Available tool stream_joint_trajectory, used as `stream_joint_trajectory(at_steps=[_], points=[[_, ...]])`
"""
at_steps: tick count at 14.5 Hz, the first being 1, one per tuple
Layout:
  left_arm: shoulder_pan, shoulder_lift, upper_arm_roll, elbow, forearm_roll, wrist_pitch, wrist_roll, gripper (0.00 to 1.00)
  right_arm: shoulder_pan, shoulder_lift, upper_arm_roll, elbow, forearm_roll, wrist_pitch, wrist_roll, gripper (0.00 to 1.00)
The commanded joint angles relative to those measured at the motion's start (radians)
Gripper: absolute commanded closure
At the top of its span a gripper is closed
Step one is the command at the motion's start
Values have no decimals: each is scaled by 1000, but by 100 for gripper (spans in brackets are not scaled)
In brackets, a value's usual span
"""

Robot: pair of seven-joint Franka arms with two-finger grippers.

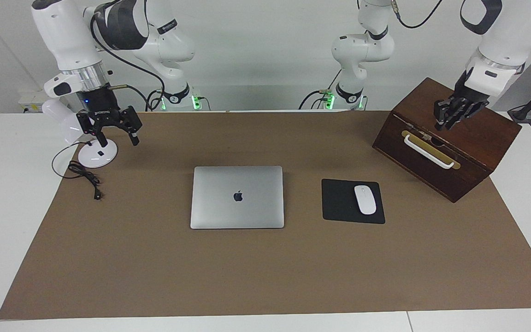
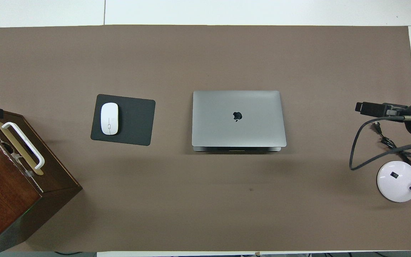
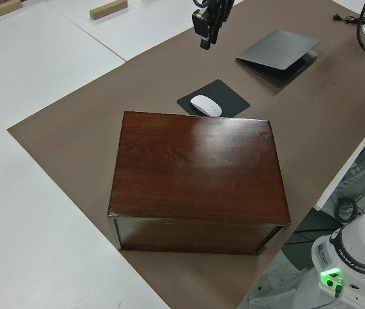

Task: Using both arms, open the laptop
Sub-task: 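Move the left gripper toward the laptop while the right gripper approaches its lid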

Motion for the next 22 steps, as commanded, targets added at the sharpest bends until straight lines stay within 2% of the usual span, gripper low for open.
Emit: stream_joint_trajectory(at_steps=[1,3,5,9,12,15,19,22], points=[[4,-16,0,-19,-22,39,-22,100,-15,-70,8,-99,141,85,-50,0],[0,-16,0,-23,-22,81,-21,100,2,-100,16,-177,242,193,-62,0],[6,-11,0,-28,-57,148,-21,100,72,-121,16,-226,345,283,-63,0],[6,-39,0,-126,-79,274,-21,100,196,-117,19,-270,494,463,-46,0],[-8,-74,-1,-244,-80,380,-19,100,268,-101,20,-296,574,569,-46,0],[-46,-123,-1,-391,-85,550,-18,100,324,-92,23,-302,654,616,-21,0],[-89,-172,-1,-524,-85,679,-10,100,405,-68,25,-302,659,687,100,0],[-146,-232,-1,-697,-85,867,-18,100,465,-40,25,-300,665,744,212,0]])
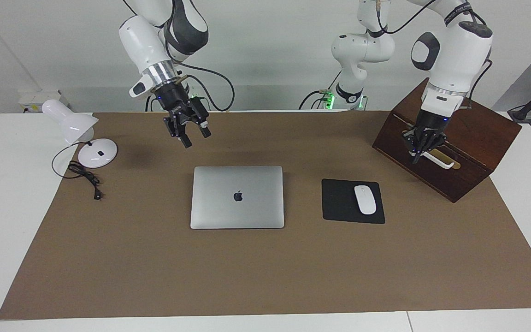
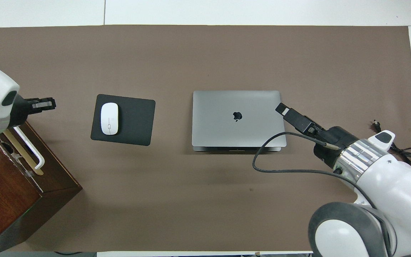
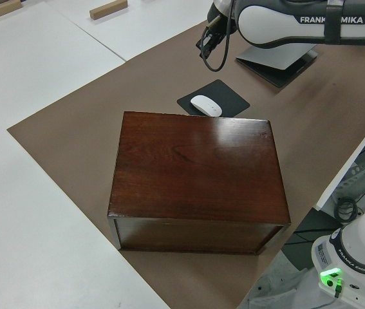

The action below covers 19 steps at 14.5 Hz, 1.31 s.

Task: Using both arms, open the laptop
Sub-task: 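Move the left gripper toward the laptop while the right gripper approaches its lid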

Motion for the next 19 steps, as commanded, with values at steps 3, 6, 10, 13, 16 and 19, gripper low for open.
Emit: stream_joint_trajectory(at_steps=[3,6,10,13,16,19], points=[[-117,-120,10,-325,-14,344,-11,100,56,32,0,2,77,45,119,0],[-201,-106,10,-433,-14,552,-13,100,58,38,5,7,101,42,191,0],[-289,-54,9,-539,-14,809,-13,100,58,58,31,7,101,36,351,0],[-361,29,10,-568,-15,980,-13,100,58,63,32,2,101,2,431,0],[-415,107,9,-596,-15,1135,-16,100,58,75,32,8,101,-24,532,0],[-481,149,10,-594,-23,1186,-30,100,58,104,32,11,101,-27,534,0]])
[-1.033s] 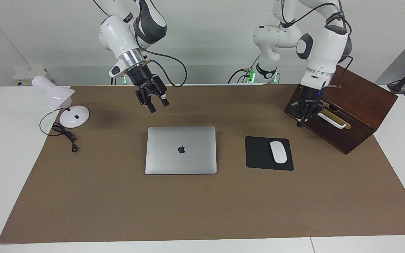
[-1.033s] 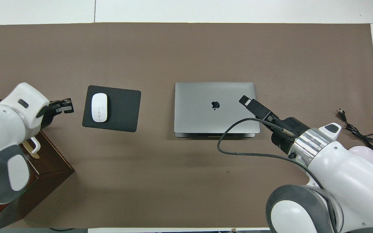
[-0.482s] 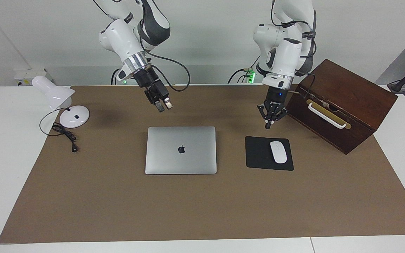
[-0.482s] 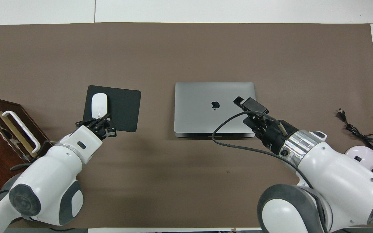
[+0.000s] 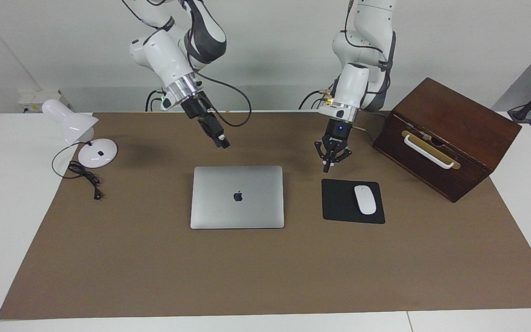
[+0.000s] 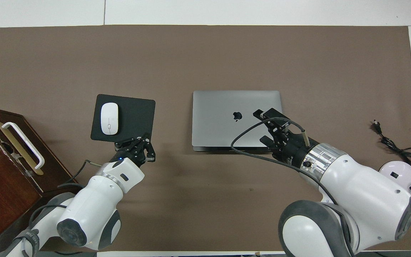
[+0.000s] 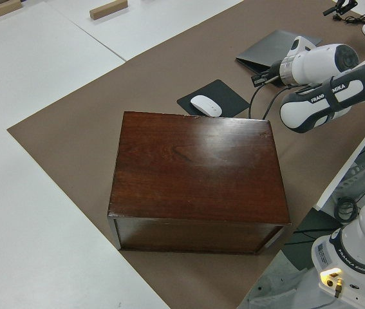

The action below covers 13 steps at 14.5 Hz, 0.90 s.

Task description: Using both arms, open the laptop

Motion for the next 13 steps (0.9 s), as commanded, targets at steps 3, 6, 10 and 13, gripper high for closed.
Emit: stream_joint_trajectory(at_steps=[3,6,10,13], points=[[-90,45,15,-2,-25,47,-10,100,4,80,3,11,21,65,-30,0],[-144,62,15,2,-43,47,-10,100,29,120,5,15,21,109,-50,0],[-263,137,17,71,-159,47,-8,100,30,136,5,20,22,112,-51,0],[-304,169,18,103,-178,47,-8,100,39,163,5,29,22,129,-50,0]])
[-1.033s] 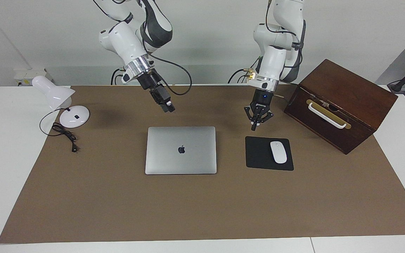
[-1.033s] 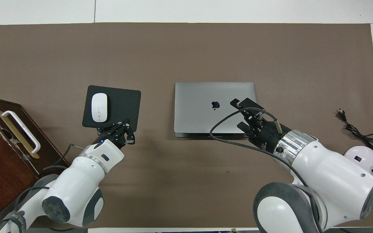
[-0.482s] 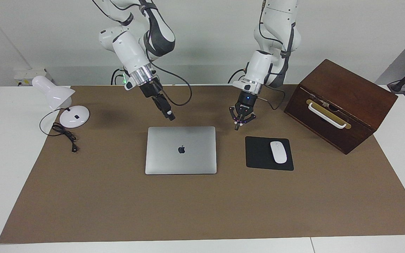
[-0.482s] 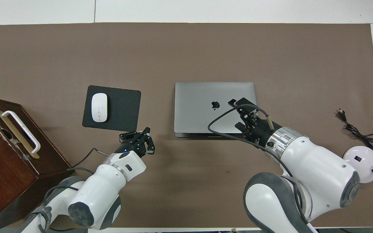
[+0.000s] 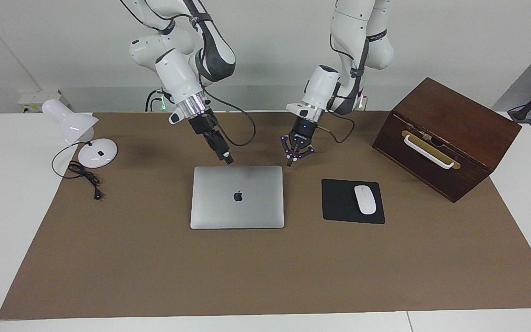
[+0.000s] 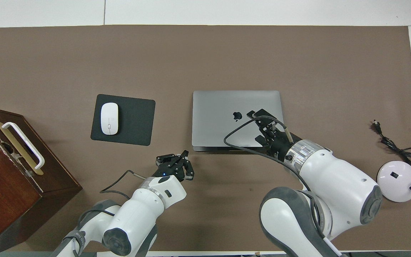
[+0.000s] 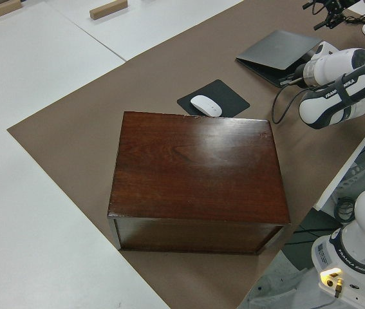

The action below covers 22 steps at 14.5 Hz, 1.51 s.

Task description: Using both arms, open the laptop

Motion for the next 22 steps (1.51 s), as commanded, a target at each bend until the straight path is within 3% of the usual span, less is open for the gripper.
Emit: stream_joint_trajectory(at_steps=[1,5,13,22], points=[[-47,57,17,48,-27,25,2,100,22,47,1,31,24,33,-31,0],[-67,86,19,77,-27,25,3,100,43,113,2,63,25,71,-29,0],[-65,180,20,166,-27,25,2,100,48,163,4,92,60,71,-25,0],[-51,241,20,198,-21,25,5,100,92,147,6,60,148,47,-22,0]])
